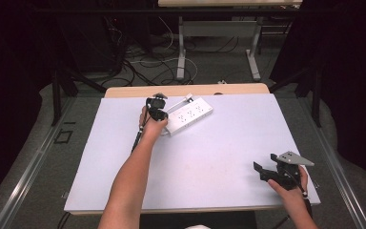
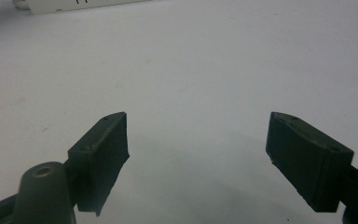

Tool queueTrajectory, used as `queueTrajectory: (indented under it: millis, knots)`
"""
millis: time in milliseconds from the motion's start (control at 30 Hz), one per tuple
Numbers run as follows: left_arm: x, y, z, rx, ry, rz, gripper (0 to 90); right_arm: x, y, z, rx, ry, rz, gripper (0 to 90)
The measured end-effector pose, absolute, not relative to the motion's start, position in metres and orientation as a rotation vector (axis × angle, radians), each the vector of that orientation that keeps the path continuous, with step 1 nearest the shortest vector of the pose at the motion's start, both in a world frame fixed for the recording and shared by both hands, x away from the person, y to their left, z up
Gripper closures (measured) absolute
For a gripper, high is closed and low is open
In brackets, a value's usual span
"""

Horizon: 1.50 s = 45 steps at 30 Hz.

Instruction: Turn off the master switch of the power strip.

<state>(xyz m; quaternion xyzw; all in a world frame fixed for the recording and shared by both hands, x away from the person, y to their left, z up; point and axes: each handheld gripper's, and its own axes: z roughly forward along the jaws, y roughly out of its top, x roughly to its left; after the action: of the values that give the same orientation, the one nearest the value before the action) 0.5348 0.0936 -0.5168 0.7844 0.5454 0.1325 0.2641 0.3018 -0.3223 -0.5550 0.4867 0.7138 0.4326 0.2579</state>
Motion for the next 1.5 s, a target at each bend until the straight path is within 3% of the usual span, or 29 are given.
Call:
queueTrajectory:
  millis: [567,1500]
  knots:
    - [0.5332,0.0908,-0.5188,2.169,1.461,0.391,90.0,0.3017,-0.321,-0.5549,1.321,1.931,1.19,20.5]
    - [0.5323,0.0987,-0.5093,2.088,1.511,0.347,86.8,0.3012,-0.3212,-0.553,1.32,1.925,1.184,20.5]
